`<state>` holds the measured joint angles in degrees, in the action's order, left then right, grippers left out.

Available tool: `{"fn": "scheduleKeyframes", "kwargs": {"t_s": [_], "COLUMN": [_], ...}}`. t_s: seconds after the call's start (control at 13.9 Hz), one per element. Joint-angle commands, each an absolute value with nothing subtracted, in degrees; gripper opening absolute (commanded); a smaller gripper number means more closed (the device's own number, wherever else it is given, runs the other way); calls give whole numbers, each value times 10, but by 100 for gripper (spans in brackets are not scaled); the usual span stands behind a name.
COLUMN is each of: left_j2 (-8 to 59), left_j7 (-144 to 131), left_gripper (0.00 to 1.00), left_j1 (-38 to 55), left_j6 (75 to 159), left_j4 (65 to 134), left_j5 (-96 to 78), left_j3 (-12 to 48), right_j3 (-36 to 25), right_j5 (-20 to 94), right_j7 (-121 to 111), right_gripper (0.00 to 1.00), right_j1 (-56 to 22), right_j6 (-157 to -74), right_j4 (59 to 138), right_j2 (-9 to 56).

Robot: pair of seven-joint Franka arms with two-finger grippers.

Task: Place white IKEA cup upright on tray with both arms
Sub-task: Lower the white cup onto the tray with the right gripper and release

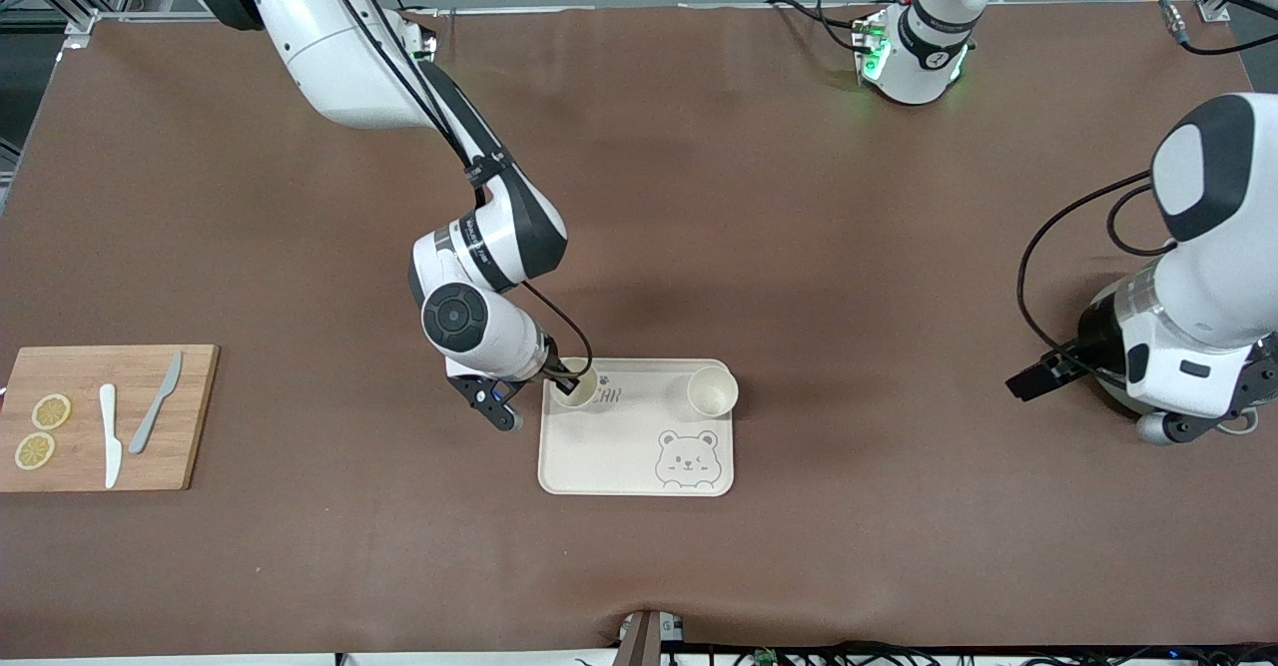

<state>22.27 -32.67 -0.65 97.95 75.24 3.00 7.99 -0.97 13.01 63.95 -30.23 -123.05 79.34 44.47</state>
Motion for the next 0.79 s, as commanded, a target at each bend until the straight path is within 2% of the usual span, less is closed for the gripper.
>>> {"fn": "scheduleKeyframes", "kwargs": {"t_s": [0.0,0.14,0.22,0.29,0.5,0.72], "left_j2": [185,171,160,149,128,119], "left_j7": [-286,-260,-246,-236,-218,-193], "left_gripper": [100,100,100,100,100,100], "left_j1": [-18,-33,-40,-41,-43,-45], "left_j6": [944,922,918,913,888,872], "left_j4": [772,778,782,788,791,791], "left_j5": [53,53,53,53,53,53], "left_j3": [82,85,84,84,84,83], "right_j3": [-11,-11,-11,-11,-11,-13], "right_j5": [141,141,141,139,135,135], "right_j7": [650,650,650,644,639,638], "right_gripper": [0,25,69,100,100,100], "right_j1": [-307,-306,-306,-306,-302,-287], "right_j6": [-1244,-1245,-1244,-1244,-1223,-1132], "right_j4": [774,775,776,776,773,731], "right_j2": [465,466,466,466,455,447]}}
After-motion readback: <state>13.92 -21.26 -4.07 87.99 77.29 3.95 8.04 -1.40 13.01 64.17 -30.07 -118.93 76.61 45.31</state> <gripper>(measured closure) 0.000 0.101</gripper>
